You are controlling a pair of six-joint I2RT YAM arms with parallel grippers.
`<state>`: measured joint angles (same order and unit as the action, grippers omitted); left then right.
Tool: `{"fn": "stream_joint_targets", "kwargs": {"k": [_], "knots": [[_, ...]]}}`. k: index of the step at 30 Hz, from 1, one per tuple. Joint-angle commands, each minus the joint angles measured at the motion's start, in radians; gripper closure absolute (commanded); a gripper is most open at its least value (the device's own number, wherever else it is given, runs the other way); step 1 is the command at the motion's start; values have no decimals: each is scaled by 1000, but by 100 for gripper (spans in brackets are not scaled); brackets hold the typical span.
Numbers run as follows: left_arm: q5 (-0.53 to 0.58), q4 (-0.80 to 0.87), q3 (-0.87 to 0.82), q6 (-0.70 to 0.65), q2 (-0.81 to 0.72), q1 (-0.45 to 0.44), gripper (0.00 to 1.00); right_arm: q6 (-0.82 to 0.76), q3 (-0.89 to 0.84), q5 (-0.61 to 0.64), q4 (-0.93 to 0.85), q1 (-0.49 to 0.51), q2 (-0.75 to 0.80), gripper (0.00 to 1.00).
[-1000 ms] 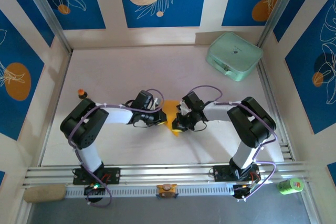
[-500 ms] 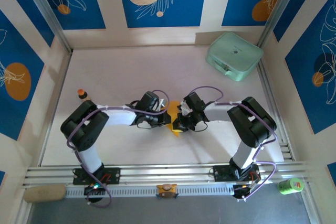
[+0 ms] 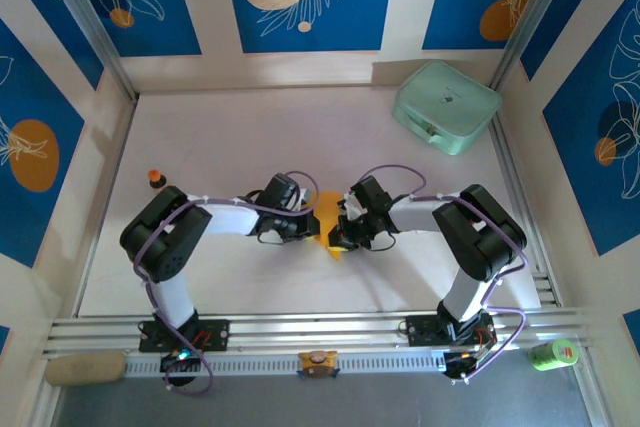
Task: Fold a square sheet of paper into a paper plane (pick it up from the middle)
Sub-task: Third fold the triangle at the center of the table.
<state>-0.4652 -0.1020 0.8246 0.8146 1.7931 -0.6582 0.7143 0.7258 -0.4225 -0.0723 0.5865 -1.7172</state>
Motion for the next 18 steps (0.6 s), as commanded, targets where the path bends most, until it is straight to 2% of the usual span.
{"fn": "stream_joint_targets", "kwargs": {"k": [1,18], "knots": [[75,61,24,-51,34,50,100,-13,-38,54,-98,-8,-36,100],[97,143,41,-69,-30,117,100,-47,-33,22,-85,-14,-31,100]]}}
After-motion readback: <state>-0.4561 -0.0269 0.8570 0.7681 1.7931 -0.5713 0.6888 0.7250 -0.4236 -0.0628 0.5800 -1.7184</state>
